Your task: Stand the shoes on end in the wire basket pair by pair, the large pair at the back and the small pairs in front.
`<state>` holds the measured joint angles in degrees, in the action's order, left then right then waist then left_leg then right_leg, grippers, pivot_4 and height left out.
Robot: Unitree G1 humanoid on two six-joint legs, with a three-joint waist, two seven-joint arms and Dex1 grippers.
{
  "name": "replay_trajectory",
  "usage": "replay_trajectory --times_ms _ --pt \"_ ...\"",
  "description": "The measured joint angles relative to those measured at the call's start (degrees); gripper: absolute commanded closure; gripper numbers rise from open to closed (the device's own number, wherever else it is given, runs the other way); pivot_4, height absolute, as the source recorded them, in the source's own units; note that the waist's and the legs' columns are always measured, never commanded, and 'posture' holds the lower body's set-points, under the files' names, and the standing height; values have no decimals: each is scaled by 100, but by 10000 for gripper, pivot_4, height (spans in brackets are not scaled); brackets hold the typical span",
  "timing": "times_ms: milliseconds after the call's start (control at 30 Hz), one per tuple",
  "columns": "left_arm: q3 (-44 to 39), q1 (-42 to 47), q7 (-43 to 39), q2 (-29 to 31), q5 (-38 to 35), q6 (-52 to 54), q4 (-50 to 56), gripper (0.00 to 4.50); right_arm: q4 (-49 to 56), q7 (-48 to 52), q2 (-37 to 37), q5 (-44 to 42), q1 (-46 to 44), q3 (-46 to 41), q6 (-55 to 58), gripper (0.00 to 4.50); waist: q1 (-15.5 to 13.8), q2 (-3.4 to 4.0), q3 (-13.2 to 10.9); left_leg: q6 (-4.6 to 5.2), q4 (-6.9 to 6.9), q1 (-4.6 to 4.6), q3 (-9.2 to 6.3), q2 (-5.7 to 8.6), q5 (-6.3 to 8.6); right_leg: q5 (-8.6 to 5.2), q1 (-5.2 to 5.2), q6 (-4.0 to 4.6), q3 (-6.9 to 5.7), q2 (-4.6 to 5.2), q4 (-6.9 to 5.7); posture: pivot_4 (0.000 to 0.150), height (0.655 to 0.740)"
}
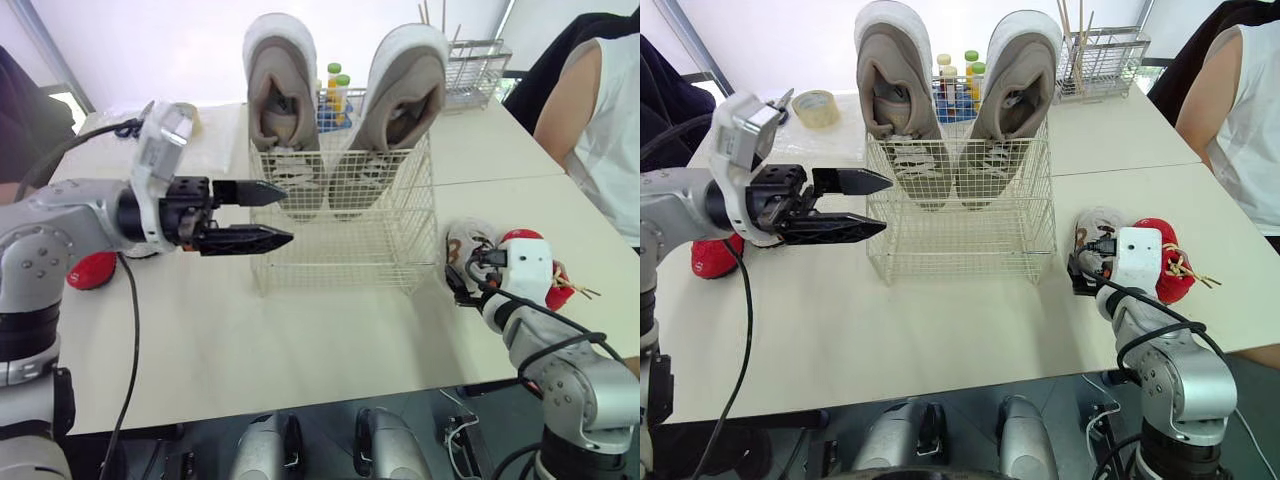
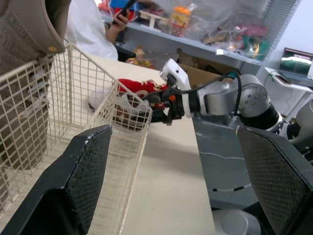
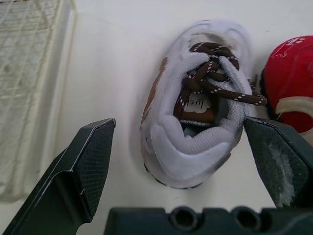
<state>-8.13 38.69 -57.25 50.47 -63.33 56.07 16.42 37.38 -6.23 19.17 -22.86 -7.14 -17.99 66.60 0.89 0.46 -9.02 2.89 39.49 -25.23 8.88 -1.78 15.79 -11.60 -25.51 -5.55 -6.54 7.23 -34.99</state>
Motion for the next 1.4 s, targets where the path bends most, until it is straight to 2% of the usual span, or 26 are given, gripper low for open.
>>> replay_trajectory --times_ms 300,433,467,600,633,800,900,967,1133,1233,1300,1400 --pt "-195 -65 334 4 -107 19 262 2766 -739 108 -8 483 -248 308 -573 305 17 -1 1 -5 -7 12 1 -1 -5 0 3 1 5 -4 -1 1500 7400" --pt "-201 -74 449 2 -107 22 283 2766 -776 168 -4 633 -255 347 -641 18238 18 -2 1 -9 -12 18 2 -1 -7 0 7 1 7 -5 -1 1500 7400" --pt "-201 -74 462 2 -105 19 284 2766 -780 199 -4 648 -255 360 -657 24985 18 -1 1 -10 -15 19 3 -1 -8 0 7 1 8 -5 -1 1500 7400" --pt "-201 -69 493 -33 -100 -8 284 2766 -777 283 62 773 -249 459 -701 42454 17 -1 1 -15 -24 24 4 -1 -11 -2 7 4 9 -6 -1 1500 7400" --pt "-198 -62 494 -67 -93 -16 284 2766 -776 311 101 824 -242 493 -706 44792 16 -2 1 -15 -26 25 3 -2 -12 -3 7 6 9 -7 -2 1500 7400" --pt "-154 84 437 -185 -16 -42 265 2766 -653 503 596 1092 -205 763 -688 44792 -2 -1 0 -18 -27 26 4 -2 -14 -4 7 8 9 -8 -4 1500 7400" --pt "-50 251 320 -251 135 -103 140 2766 -468 776 1134 1136 -301 743 -540 44792 -17 0 -1 -17 -27 26 5 -1 -14 -4 6 8 10 -8 -4 1500 7400" --pt "23 283 231 -304 216 -158 43 2766 -292 964 1391 1103 -591 502 -363 44792 -13 1 -1 -17 -27 26 5 -1 -15 -4 6 8 11 -8 -5 1500 7400" --pt "202 519 -5 -466 443 -268 -262 2766 15 1911 2659 666 -1535 -325 161 44792 -36 2 -11 -15 -29 26 1 -3 -15 -4 7 4 7 -9 -4 1500 7400" --pt "231 689 -84 -579 458 -250 -512 2766 -110 2474 3150 465 -1776 -736 -101 44792 -34 -7 -16 -14 -27 26 2 -2 -16 0 9 -4 6 -9 -2 1500 7400" --pt "230 860 -137 -686 361 -113 -704 2766 -372 2872 3275 289 -2077 -1076 -591 44792 -25 -9 -20 -13 -27 26 3 -1 -16 1 9 -5 8 -9 -2 1500 7400" --pt "184 1200 -125 -835 107 225 -1228 2766 -893 3749 3851 -95 -2825 -1212 -1506 44792 -12 -1 -41 -12 -27 29 3 -3 -16 1 7 -5 10 -10 -5 1500 7400"
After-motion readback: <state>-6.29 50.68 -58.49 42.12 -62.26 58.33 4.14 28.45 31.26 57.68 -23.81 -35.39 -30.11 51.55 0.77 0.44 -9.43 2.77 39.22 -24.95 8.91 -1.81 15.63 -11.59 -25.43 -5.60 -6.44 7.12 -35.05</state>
